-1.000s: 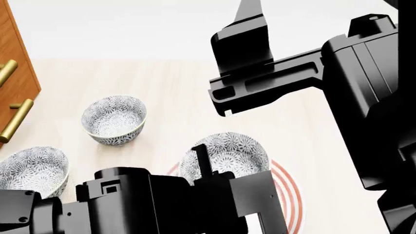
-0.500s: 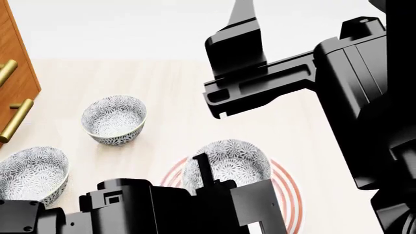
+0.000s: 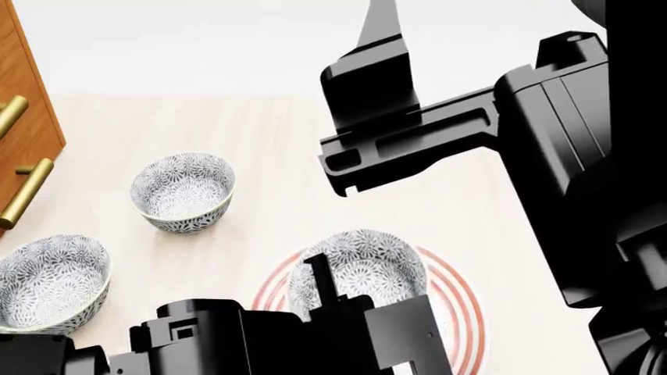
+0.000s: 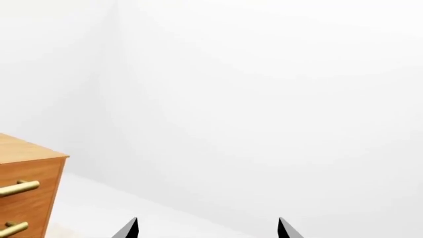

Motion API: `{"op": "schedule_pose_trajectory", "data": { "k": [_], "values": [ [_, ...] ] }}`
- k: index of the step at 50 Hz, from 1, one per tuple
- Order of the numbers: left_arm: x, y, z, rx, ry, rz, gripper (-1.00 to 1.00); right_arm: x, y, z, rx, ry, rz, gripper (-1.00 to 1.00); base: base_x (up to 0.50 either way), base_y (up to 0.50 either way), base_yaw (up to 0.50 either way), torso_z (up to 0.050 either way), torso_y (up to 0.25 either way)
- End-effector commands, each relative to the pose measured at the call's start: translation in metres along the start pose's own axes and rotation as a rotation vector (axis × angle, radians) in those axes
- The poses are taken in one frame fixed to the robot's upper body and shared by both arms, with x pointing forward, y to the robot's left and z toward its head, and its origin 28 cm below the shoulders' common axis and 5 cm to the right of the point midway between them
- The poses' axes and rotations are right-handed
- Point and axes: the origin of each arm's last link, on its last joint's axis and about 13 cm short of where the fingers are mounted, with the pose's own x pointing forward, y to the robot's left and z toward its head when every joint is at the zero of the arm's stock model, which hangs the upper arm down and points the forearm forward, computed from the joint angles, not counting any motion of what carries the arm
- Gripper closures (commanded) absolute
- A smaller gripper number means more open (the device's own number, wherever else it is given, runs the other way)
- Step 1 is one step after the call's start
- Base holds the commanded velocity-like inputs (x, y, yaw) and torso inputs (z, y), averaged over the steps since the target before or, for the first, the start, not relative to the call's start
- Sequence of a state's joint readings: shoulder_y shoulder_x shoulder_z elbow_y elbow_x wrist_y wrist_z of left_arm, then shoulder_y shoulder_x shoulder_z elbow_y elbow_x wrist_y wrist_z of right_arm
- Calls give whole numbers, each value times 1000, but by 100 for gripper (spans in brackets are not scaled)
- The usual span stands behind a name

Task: Put the bowl at the front on the plate.

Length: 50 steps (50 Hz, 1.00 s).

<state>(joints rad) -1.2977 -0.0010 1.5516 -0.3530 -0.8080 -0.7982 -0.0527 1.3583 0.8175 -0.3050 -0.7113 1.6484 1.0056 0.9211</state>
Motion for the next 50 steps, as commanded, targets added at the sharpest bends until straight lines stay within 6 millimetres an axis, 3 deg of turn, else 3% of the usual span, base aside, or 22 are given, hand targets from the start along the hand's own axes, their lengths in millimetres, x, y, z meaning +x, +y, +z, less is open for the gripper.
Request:
{"op": "schedule_pose_trajectory", "data": {
  "k": [1, 50],
  "values": [
    [2, 1, -2, 4, -5, 38, 100, 1, 0, -1, 2, 0, 5, -100, 0, 0, 0, 10, 0],
    [12, -11, -15, 9, 14, 39, 100, -2, 0, -4, 9, 3, 18, -100, 0, 0, 0, 0, 0]
  ]
}}
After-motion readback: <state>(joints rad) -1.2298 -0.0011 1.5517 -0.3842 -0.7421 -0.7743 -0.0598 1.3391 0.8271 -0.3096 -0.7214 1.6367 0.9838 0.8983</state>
